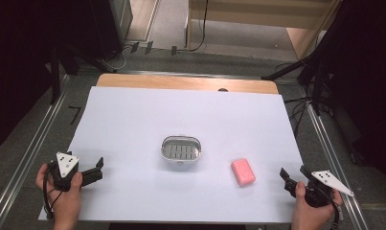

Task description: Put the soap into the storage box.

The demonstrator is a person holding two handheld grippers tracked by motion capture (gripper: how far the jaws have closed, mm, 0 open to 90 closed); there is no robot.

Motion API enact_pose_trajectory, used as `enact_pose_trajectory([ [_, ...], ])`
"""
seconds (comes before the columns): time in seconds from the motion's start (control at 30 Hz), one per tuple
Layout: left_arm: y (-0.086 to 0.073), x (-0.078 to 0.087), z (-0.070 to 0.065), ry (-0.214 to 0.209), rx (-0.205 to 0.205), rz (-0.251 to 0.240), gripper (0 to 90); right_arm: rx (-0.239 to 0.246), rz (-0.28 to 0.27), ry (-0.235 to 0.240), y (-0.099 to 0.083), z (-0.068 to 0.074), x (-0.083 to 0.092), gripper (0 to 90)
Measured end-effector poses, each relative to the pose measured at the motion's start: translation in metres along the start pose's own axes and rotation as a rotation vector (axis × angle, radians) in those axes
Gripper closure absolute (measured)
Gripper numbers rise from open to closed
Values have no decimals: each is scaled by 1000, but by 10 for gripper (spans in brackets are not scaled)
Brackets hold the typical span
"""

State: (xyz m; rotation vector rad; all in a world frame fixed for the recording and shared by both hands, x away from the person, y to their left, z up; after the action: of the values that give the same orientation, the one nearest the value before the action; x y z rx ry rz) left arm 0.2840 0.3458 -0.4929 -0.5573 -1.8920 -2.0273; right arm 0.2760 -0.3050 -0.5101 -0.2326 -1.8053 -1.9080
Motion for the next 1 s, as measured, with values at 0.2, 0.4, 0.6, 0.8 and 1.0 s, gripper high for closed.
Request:
enact_pose_trajectory([
  [0.2, 0, -4, 12, -2, 130, 45, 0, 41, 97, -19, 7, 10, 8, 223],
  [0.4, -1, -7, 9, -5, 93, 77, 0, 128, 293, 54, 9, 24, 0, 215],
  [0.6, -2, -9, 12, 9, 114, 101, 0, 173, 367, 99, 26, 48, -4, 211],
  [0.8, -2, -11, 8, 20, 77, 117, 0, 169, 420, 144, 30, 75, -15, 201],
  [1.0, -3, -12, 4, 33, 37, 126, 0, 152, 438, 190, 32, 98, -27, 196],
])
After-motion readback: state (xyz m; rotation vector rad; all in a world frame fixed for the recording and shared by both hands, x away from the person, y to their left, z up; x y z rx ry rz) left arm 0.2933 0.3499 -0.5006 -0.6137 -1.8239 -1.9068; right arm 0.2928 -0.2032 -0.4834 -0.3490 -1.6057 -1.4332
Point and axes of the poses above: each handheld gripper's, and its own axes: x roughly backward along the jaws, y roughly out of its top, z roughly to its left, the point moved 6 cm from there along -x, roughly forward along the jaws, and after that the axes turned 4 degrees about x, right-handed, at the moved point
